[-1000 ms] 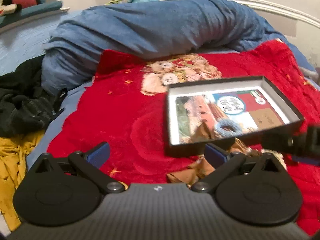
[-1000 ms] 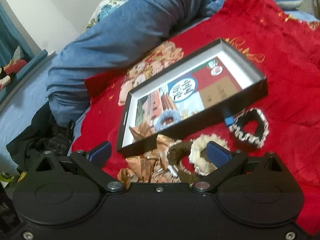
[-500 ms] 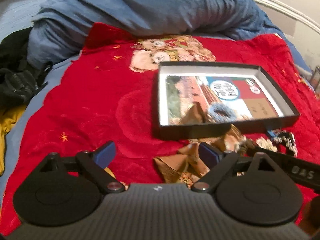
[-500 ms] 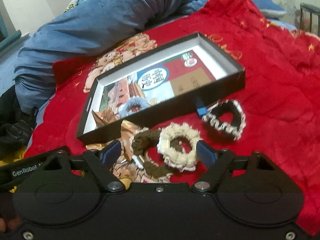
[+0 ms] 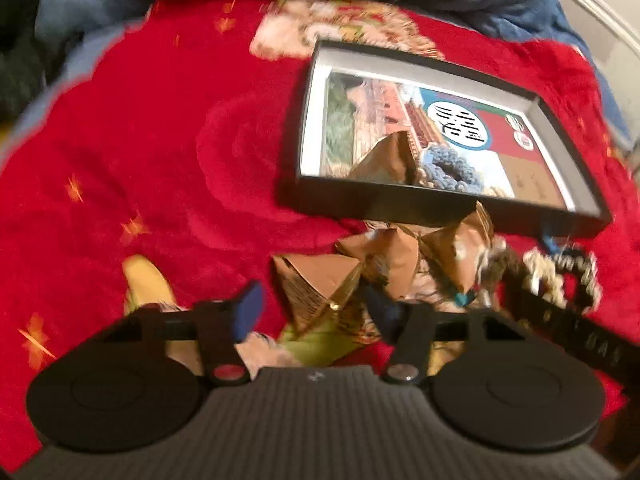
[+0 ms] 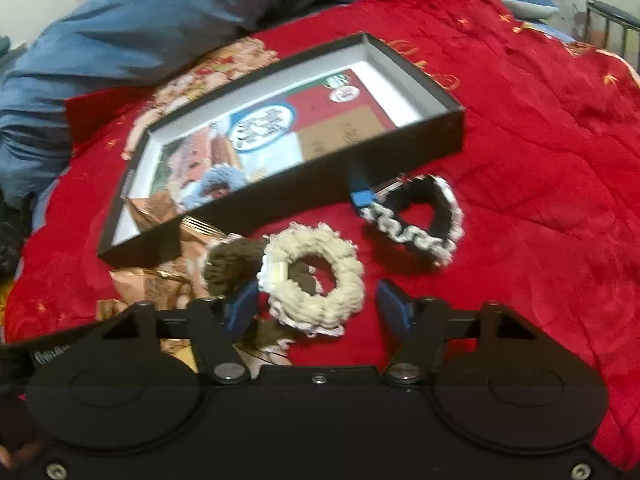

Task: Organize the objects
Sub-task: 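Grasp the cream scrunchie with right tool while left tool grasps another paper piece, then lift the cream scrunchie with right tool while left tool lifts the paper piece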

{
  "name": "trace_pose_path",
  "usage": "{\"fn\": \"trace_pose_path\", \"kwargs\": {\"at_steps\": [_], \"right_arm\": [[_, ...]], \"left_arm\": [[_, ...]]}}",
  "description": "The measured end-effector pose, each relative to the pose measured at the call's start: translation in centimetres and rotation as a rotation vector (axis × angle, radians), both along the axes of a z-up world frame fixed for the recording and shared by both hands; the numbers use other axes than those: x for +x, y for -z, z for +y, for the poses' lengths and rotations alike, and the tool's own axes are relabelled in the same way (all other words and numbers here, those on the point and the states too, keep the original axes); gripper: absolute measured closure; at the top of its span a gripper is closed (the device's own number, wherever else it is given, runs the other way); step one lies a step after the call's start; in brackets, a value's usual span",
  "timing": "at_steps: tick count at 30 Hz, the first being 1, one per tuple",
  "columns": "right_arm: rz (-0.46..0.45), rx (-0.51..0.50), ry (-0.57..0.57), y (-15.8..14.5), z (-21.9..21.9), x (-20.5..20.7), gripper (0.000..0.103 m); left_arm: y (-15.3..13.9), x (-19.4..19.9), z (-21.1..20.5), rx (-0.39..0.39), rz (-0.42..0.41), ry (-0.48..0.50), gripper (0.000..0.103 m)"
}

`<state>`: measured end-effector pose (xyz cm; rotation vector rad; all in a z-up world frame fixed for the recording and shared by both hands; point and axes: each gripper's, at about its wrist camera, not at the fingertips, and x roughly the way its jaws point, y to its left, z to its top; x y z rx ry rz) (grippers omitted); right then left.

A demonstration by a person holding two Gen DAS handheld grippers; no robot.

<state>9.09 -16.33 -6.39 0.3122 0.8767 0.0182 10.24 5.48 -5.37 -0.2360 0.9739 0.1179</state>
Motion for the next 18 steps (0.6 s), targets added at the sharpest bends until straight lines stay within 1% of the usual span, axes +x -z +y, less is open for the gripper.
{"fn": "trace_pose_path", "kwargs": {"at_steps": [1,2,3,4,5,8,10,11,14,18], "right_arm": [[-0.001,0.007,0.003,0.1,-0.1,-0.1,0.048],[-0.004,0.021,0.010,0.1,-0.2,-0.2,0.050],[-0.007,0.036,0.020,0.0,-0.3,-0.2,0.053],[-0.013,0.051,0.034,0.0,-0.5,-0.4,0.054],[-0.019,0.063,0.042,0.0,-0.6,-0.5,0.055],[-0.022,0.100,0.046,0.0,-0.8,-0.6,0.061],[-0.020,0.120,0.039,0.0,-0.9,-0.6,0.072],[-0.016,0.127,0.033,0.0,-0.8,-0.6,0.075],[-0.009,0.144,0.024,0.0,-0.8,-0.5,0.079],[-0.005,0.165,0.015,-0.2,-1.1,-0.3,0.080]], "left_arm": [[0.4,0.2,0.3,-0.023,0.012,-0.034,0.048],[0.7,0.3,0.4,-0.034,0.008,-0.056,0.053],[0.8,0.3,0.5,-0.037,-0.001,-0.071,0.059],[0.8,0.3,0.4,-0.030,-0.006,-0.078,0.060],[0.7,0.3,0.1,-0.020,-0.009,-0.081,0.063],[0.6,0.0,-0.5,0.010,-0.017,-0.084,0.067],[0.6,-0.2,-0.8,0.027,-0.020,-0.089,0.068],[0.5,-0.3,-0.9,0.031,-0.020,-0.094,0.070],[0.3,-0.5,-1.0,0.033,-0.017,-0.099,0.071],[0.1,-0.5,-0.9,0.033,-0.015,-0.103,0.071]]}}
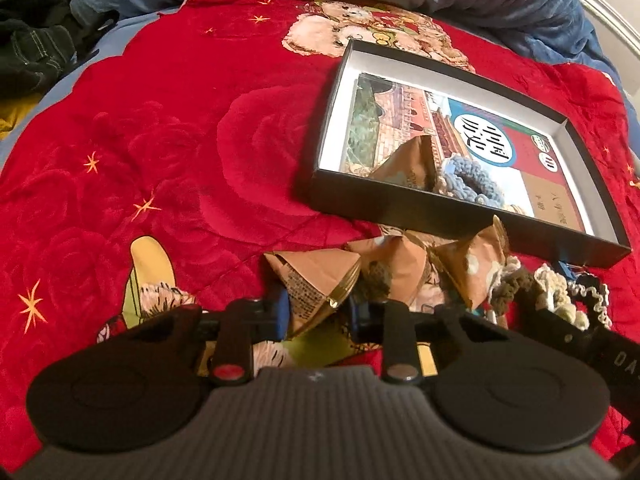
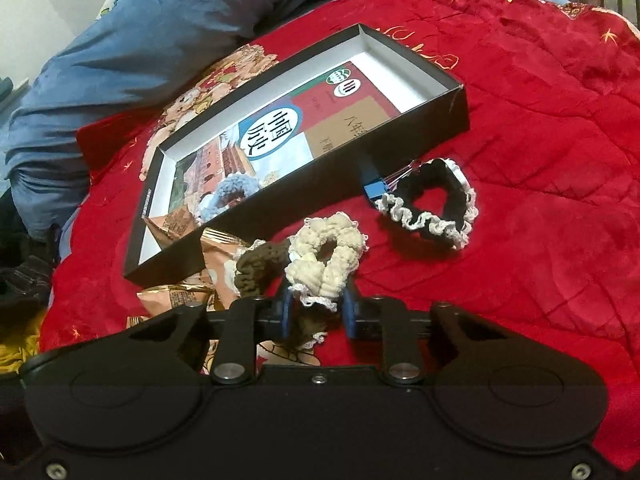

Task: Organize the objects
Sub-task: 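Lift the cream scrunchie with right tool while left tool lifts the paper piece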

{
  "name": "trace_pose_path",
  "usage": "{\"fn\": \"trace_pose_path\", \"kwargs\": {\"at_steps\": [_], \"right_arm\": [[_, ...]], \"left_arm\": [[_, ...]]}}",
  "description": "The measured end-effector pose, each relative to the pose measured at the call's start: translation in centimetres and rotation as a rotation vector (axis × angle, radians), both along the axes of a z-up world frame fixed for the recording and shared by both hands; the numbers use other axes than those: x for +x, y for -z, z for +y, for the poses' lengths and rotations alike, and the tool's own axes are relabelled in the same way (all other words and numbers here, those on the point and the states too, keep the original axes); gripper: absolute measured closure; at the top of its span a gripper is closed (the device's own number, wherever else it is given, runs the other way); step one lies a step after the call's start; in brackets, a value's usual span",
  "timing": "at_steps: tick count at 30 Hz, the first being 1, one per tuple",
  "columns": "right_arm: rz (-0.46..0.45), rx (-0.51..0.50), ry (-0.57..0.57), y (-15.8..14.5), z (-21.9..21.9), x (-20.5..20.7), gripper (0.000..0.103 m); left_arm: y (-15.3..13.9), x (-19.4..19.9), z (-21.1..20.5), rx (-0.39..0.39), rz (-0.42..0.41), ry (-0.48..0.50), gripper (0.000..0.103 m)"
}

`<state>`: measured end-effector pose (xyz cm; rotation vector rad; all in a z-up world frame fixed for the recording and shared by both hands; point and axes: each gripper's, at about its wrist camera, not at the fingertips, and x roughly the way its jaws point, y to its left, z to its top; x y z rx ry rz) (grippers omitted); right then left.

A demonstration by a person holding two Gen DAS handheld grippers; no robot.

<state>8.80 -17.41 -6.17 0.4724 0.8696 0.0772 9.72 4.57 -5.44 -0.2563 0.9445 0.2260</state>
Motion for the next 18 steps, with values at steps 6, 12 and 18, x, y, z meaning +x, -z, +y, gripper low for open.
{"fn": "trace_pose_path", "kwargs": {"at_steps": [6,12,18], "right_arm": [[-0.014,-0.014,0.005,-0.4,0.2,-0.2,0.080],[-0.042,-0.038,0.026,-0.6,0.3,-0.4,0.080],[-0.111,-0.068,0.006,-1.5,0.9,-1.2,0.080]], "left_arm": [[-0.1,-0.1,-0.3,0.040,0.000,0.001,0.071],[-0.4,-0.2,-0.5,0.070,-0.013,0.003,0.071],[-1.0,-0.4,-0.4,0.082,-0.035,-0.003,0.071]]}}
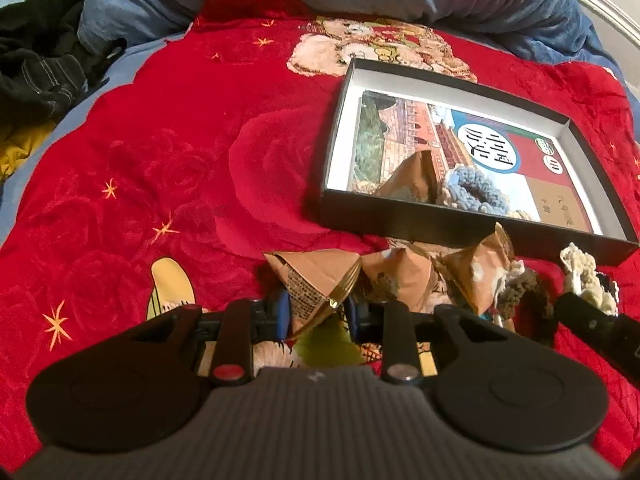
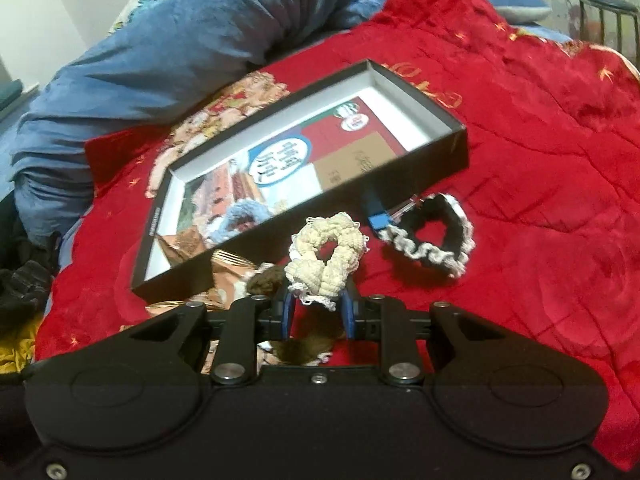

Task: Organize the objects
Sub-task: 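Lift the cream scrunchie with right tool while left tool lifts the paper piece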

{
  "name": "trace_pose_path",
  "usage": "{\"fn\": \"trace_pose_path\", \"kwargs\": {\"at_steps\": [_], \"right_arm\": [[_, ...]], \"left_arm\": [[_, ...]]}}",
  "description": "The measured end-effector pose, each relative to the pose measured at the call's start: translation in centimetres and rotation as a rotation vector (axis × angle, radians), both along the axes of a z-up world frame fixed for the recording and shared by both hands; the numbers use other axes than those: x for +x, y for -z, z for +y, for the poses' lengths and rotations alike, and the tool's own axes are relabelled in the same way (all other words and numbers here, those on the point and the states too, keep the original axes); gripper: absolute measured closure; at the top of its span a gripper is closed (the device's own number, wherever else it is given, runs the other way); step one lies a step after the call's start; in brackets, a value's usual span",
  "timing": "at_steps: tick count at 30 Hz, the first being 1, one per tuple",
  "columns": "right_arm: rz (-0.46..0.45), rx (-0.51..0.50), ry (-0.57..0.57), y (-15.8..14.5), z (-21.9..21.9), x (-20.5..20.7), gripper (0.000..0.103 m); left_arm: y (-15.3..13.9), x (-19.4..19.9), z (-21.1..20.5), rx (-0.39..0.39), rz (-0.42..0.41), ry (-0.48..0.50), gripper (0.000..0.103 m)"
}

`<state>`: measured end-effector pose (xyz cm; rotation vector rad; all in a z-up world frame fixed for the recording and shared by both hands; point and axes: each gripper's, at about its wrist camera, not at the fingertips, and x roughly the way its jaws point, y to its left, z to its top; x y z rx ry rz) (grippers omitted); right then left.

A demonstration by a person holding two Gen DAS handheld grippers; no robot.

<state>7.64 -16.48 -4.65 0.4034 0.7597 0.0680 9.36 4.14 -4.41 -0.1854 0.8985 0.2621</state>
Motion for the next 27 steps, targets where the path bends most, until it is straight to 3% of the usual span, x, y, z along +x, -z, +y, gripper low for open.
{"fn": "trace_pose_path", "kwargs": {"at_steps": [3,16,27], "right_arm": [[-0.035,-0.041,-0.016,-0.4,0.8,-0.3,0.080],[-0.114,-0.016,-0.099,-2.4,2.2,-1.6,0.081],[-0.185,-0.002,-0.113,-4.3,1.9,-2.4,0.081]], "left_arm": [[-0.5,-0.2,0.3,-0.019,-0.019,-0.009,0.071],[-3.2,-1.4,0.5,-0.062,-0.172,-0.006,0.071],[-4.3,-2.0,-0.2,-0.047,-0.252,0.023,0.071]]}}
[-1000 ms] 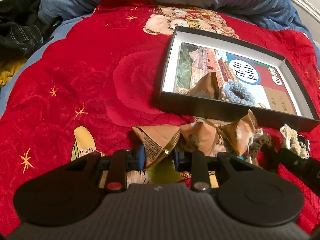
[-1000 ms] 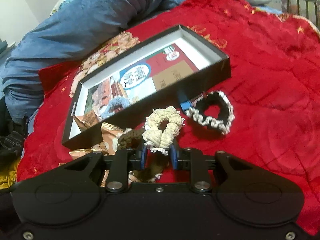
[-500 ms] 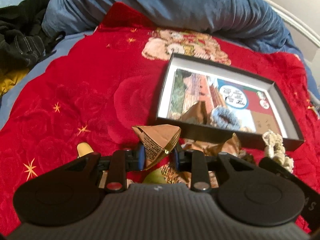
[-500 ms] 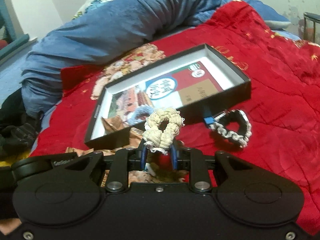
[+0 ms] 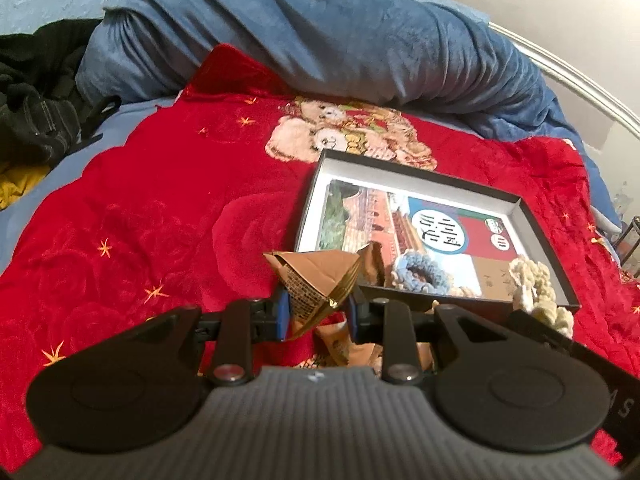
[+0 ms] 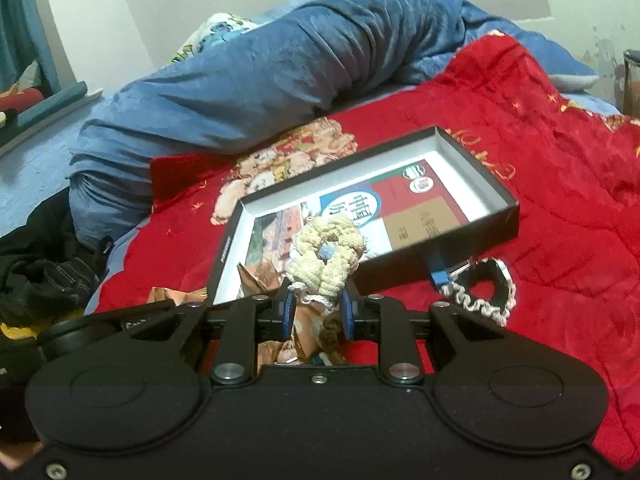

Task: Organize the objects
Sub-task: 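Lift the cream scrunchie with right tool while left tool lifts the paper piece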

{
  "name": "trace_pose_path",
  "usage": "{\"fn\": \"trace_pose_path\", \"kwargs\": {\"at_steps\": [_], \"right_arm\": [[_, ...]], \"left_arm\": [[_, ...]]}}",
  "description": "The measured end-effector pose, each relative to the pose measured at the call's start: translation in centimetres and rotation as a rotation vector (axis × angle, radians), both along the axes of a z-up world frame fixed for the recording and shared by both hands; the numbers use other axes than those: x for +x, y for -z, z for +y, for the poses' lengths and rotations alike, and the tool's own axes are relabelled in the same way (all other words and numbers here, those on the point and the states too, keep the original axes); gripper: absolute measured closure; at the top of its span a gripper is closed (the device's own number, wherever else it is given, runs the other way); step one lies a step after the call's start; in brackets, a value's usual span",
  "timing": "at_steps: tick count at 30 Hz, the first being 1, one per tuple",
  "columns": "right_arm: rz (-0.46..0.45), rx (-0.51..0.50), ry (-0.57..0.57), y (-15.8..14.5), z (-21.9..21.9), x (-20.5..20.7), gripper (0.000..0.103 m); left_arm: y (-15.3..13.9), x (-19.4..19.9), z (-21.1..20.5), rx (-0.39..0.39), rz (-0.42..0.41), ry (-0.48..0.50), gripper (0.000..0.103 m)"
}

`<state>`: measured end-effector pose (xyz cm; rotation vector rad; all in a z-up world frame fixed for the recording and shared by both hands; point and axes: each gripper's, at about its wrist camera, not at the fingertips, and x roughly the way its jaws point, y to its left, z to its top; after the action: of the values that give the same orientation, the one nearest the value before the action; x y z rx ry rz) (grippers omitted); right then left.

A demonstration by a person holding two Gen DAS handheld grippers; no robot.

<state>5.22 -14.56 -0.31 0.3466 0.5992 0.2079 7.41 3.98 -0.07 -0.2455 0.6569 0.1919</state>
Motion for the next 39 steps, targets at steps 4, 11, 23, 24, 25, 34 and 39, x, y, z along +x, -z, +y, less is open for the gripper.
{"fn": "trace_pose_path", "kwargs": {"at_steps": [4,11,23,24,25,34,39], "right_arm": [[0.000,0.013,-0.005,-0.2,0.0,0.0,0.081],[-0.020,0.037,-0.001,-0.9,-0.7,0.2,0.081],[-0.083,0.082,0.024,-3.3,-2.2,0.5,0.081],[-0.088,0.086,0.025,-3.5,-2.4,0.5,0.081],[-0.093,0.087,0.025,-3.7,-2.6,0.6,0.081],[-0.156,0.084,0.028,-5.4,-4.2,0.3,0.081],[-0.172,0.074,0.038,-5.6,-4.8,0.4,0.081]], "left_arm": [[-0.2,-0.2,0.0,-0.007,-0.021,0.003,0.071],[-0.5,-0.5,-0.3,-0.002,-0.053,0.019,0.071],[-2.5,-1.7,-0.7,-0.033,-0.186,0.046,0.070],[-2.7,-1.8,-0.8,-0.034,-0.198,0.049,0.071],[-2.9,-2.0,-0.9,-0.038,-0.210,0.051,0.071],[-3.7,-2.3,-1.4,-0.029,-0.261,0.074,0.071],[-3.7,-1.7,-1.8,-0.014,-0.261,0.078,0.071]]}}
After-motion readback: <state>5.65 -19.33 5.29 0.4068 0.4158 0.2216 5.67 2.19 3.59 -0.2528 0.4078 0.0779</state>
